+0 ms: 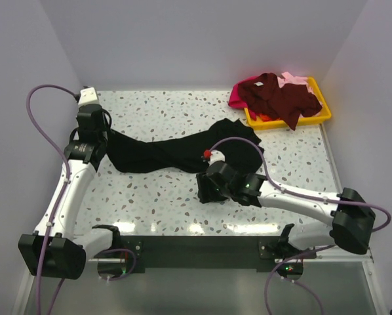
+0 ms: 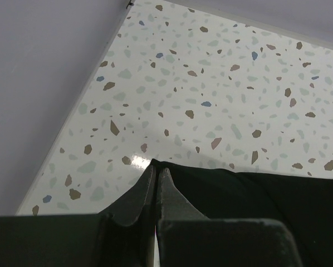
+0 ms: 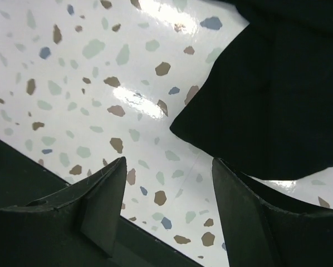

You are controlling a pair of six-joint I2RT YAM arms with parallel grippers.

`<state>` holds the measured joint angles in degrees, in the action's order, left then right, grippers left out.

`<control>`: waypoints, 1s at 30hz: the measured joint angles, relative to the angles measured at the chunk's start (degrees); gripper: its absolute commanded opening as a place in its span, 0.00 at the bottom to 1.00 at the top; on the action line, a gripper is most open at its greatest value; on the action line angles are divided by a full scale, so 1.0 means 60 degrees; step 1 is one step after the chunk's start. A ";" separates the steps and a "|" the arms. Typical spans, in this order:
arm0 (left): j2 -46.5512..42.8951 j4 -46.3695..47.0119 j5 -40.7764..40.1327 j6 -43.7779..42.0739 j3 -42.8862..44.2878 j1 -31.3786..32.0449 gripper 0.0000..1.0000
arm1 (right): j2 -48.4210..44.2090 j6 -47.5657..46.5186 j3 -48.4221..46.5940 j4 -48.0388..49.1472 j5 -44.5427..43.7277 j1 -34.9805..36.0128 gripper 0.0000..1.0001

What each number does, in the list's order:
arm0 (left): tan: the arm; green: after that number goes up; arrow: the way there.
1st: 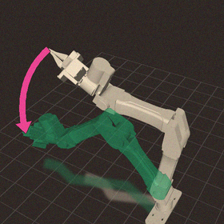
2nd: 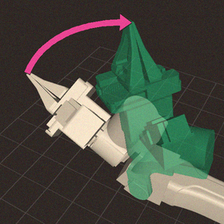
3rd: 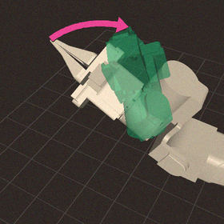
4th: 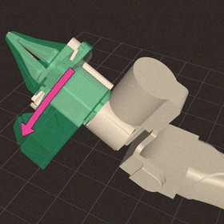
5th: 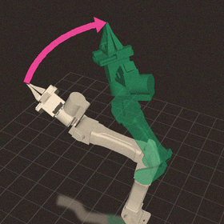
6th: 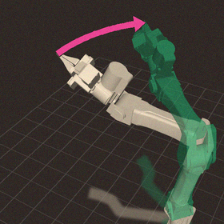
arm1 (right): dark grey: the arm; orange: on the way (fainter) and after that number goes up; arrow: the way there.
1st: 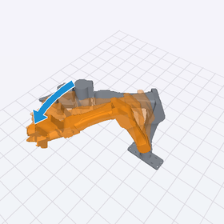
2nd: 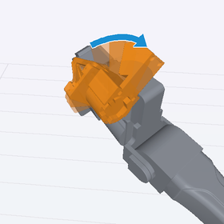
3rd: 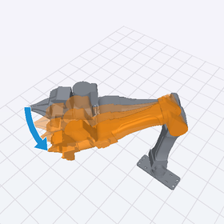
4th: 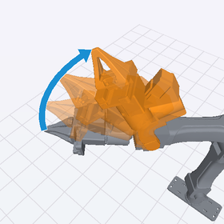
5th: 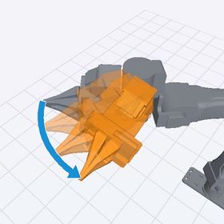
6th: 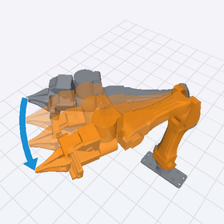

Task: Fold and stack the t-shirts
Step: Flatten the tshirt out

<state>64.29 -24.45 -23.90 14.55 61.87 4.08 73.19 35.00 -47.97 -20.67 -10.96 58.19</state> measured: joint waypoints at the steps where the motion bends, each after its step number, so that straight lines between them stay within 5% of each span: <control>1: 0.0007 0.0000 0.0011 0.0000 0.0000 0.0000 0.00 | 0.0310 0.0036 0.0000 0.0033 -0.0007 0.0109 0.67; 9: 0.0044 0.0000 0.0044 0.0004 -0.0113 -0.0044 0.00 | 0.1865 0.0106 -0.0087 0.0095 -0.0441 0.0321 0.64; 30: 0.0066 0.0007 0.0277 0.0004 -0.0117 -0.0055 0.00 | 0.3082 0.0186 -0.0645 0.0688 -0.0845 0.0783 0.57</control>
<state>64.69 -24.40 -22.24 14.57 61.17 3.75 91.68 36.12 -51.83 -16.53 -16.03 62.89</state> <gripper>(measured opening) 0.024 0.581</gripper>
